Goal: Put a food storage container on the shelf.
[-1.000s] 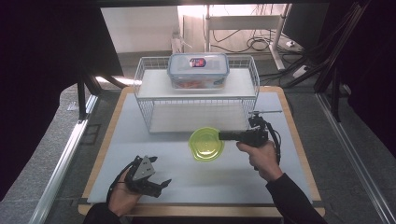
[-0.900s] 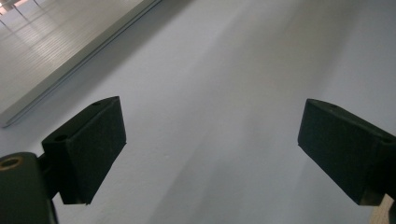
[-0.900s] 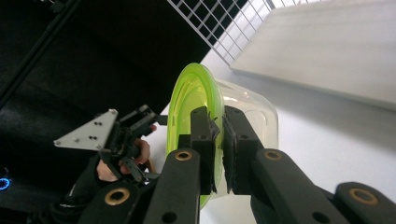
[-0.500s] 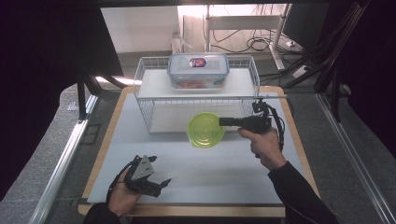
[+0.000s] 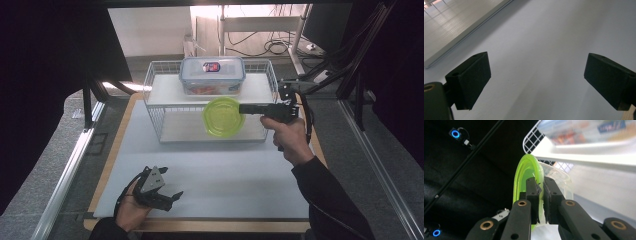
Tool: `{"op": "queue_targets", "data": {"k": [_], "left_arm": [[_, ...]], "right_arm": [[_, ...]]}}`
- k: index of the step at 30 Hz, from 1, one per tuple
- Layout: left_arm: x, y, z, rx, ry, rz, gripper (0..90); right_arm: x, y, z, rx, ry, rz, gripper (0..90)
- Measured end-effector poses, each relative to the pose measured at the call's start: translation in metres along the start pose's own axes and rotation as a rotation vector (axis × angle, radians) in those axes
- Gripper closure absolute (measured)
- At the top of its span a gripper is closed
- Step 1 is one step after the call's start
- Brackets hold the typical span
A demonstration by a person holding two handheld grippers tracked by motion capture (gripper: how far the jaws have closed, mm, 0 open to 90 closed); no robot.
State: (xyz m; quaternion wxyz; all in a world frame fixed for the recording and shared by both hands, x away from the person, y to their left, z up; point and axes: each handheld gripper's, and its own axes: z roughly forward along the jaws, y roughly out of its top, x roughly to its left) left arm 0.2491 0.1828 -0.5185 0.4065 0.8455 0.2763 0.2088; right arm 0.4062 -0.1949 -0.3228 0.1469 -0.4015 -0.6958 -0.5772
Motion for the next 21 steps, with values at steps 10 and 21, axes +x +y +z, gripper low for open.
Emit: {"op": "queue_targets", "data": {"k": [10,21], "left_arm": [[0.002,0.000,-0.002,-0.025,-0.016,-0.028,5.6],[0.003,0.000,-0.003,-0.029,-0.026,-0.034,5.1]], "right_arm": [[0.011,0.032,0.001,-0.036,-0.003,0.005,84.4],[0.019,0.070,0.004,-0.090,-0.032,0.011,84.3]]}}
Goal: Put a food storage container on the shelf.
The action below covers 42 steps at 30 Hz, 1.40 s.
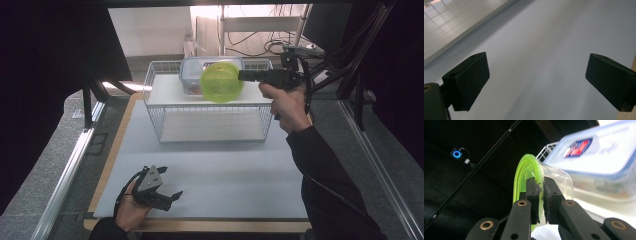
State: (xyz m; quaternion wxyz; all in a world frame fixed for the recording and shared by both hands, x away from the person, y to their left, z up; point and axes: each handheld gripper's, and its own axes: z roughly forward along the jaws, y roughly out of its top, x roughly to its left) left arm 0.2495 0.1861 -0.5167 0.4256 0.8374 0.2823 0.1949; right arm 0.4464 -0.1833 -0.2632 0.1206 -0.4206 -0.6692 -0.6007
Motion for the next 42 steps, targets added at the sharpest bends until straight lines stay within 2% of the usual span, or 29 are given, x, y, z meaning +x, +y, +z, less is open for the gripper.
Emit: {"op": "queue_targets", "data": {"k": [8,19,24,28,36,42], "left_arm": [[0.000,0.000,0.000,-0.003,-0.006,0.003,5.1],[0.000,0.000,-0.001,-0.007,-0.016,0.001,5.3],[0.000,0.000,-0.001,-0.007,-0.020,0.003,5.3],[0.000,-0.001,-0.001,-0.008,-0.024,0.002,5.4],[0.000,-0.001,0.000,-0.001,-0.027,0.007,5.5],[-0.001,-0.001,0.001,0.003,-0.031,0.010,5.6]], "right_arm": [[0.002,0.026,0.011,-0.041,-0.041,-0.001,84.3],[-0.009,0.052,0.044,-0.073,-0.079,0.036,84.2],[-0.016,0.059,0.058,-0.066,-0.095,0.063,84.0],[-0.023,0.064,0.062,-0.089,-0.094,0.090,83.6],[-0.029,0.065,0.069,-0.131,-0.183,0.063,80.2],[-0.033,0.064,0.071,-0.155,-0.215,0.069,75.1]]}}
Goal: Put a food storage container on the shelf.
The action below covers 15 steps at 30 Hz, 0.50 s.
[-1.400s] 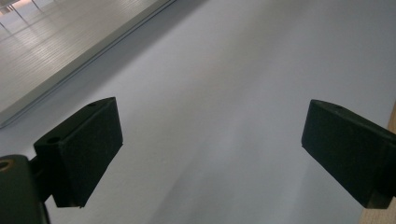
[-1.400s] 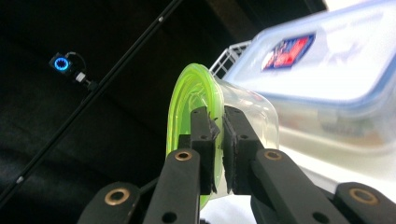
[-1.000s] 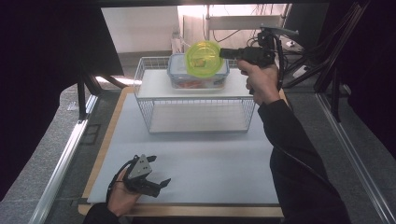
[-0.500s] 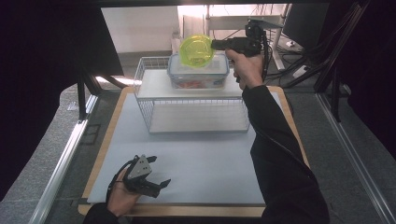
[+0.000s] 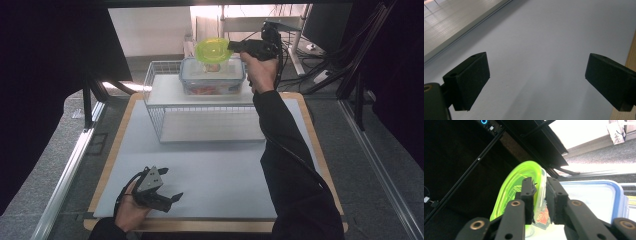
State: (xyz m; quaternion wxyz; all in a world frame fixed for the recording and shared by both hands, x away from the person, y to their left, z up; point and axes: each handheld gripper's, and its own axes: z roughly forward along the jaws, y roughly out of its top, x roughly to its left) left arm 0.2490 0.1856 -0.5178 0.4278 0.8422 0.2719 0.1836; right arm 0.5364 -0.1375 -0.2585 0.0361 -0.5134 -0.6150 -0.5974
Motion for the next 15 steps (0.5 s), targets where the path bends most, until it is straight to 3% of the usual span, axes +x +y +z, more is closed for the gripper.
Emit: {"op": "queue_targets", "data": {"k": [9,15], "left_arm": [[-0.0006,-0.0001,0.0008,0.008,-0.003,0.005,5.7],[-0.0005,-0.0002,0.0005,0.005,0.001,0.004,5.6]], "right_arm": [[0.0003,-0.0025,0.0046,0.003,-0.020,-0.021,71.0],[0.0014,-0.0006,-0.0017,0.019,0.009,-0.078,52.2]]}}
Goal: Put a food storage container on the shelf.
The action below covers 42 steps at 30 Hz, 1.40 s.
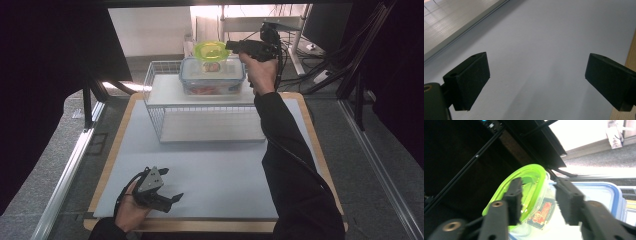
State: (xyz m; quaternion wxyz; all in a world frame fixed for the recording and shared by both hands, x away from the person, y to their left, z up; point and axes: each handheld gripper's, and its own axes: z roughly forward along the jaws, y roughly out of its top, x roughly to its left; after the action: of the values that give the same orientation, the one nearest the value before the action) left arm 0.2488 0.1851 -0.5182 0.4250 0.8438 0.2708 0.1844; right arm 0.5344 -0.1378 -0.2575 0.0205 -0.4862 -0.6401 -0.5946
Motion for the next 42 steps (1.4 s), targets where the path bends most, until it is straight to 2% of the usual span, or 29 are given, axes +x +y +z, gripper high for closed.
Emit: {"op": "queue_targets", "data": {"k": [1,6,9,15,20,25,29,37,42], "left_arm": [[0.000,0.000,0.000,-0.001,0.000,-0.002,5.6],[0.000,0.000,0.000,0.001,0.002,-0.002,5.6],[0.000,0.000,0.000,0.002,0.002,-0.002,5.5],[0.000,0.000,0.001,0.001,0.001,0.000,5.4],[0.000,0.000,0.000,-0.006,0.002,-0.004,5.3],[0.000,0.000,0.001,-0.005,-0.004,-0.008,5.0],[0.000,0.000,0.001,-0.008,-0.003,-0.008,4.4],[0.000,0.000,0.001,-0.013,0.003,-0.009,3.9],[0.001,0.000,0.001,-0.012,0.006,-0.005,3.8]], "right_arm": [[0.001,0.000,-0.002,0.014,0.010,-0.019,49.6],[0.006,-0.002,-0.016,0.017,0.022,-0.107,38.4],[0.009,-0.008,-0.024,0.037,-0.005,-0.179,31.7],[0.008,-0.025,-0.037,0.094,-0.028,-0.267,24.0],[0.008,-0.041,-0.049,0.108,-0.054,-0.346,17.9],[0.009,-0.059,-0.061,0.097,-0.046,-0.394,14.9],[0.008,-0.075,-0.068,0.089,-0.017,-0.404,12.9],[0.008,-0.110,-0.076,0.104,-0.030,-0.501,9.2],[0.004,-0.127,-0.078,0.121,-0.032,-0.530,7.3]]}}
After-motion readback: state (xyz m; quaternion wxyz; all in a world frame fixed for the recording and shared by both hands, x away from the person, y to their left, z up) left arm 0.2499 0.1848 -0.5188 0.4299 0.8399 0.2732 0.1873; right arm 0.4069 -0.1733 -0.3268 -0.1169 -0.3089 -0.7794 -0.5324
